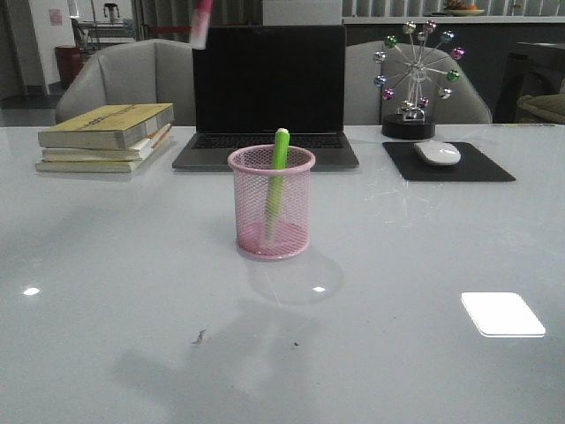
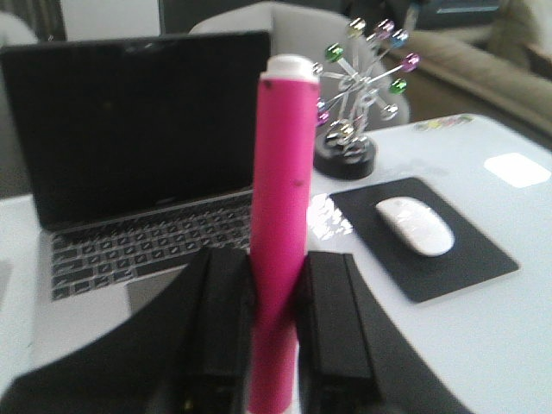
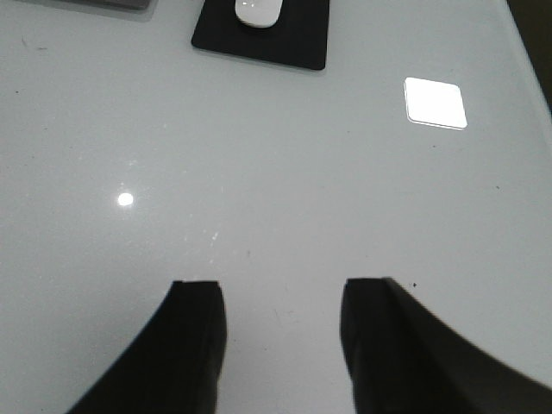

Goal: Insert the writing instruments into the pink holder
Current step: 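Lift the pink marker and carry it over the pink holder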

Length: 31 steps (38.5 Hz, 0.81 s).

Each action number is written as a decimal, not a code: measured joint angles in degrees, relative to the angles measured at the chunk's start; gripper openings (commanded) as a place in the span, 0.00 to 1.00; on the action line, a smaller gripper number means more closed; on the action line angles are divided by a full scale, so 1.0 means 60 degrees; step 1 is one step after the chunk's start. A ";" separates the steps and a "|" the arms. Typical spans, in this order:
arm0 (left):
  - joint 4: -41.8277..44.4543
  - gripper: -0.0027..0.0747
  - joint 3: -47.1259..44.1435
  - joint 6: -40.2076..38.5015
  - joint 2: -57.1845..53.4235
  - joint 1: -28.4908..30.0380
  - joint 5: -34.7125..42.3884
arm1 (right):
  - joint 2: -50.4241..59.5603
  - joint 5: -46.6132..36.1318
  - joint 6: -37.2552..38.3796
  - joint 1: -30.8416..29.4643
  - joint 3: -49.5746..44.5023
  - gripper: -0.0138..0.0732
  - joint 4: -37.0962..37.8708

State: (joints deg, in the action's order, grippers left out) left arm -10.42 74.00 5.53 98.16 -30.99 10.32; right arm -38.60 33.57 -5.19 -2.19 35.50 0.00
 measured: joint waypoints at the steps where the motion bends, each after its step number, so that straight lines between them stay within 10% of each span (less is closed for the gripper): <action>1: -0.0022 0.16 -0.0139 0.0000 0.0000 -0.0146 0.0344 | 0.0000 0.0000 0.0000 0.0000 0.0000 0.66 0.0000; 31: -0.0493 0.16 -0.3045 -0.0617 0.1616 -0.1737 0.6222 | 0.0000 0.0000 0.0000 0.0000 0.0000 0.66 0.0000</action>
State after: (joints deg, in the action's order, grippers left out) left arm -13.37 55.73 1.83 107.86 -41.41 47.65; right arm -38.60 33.57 -5.19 -2.19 35.50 0.00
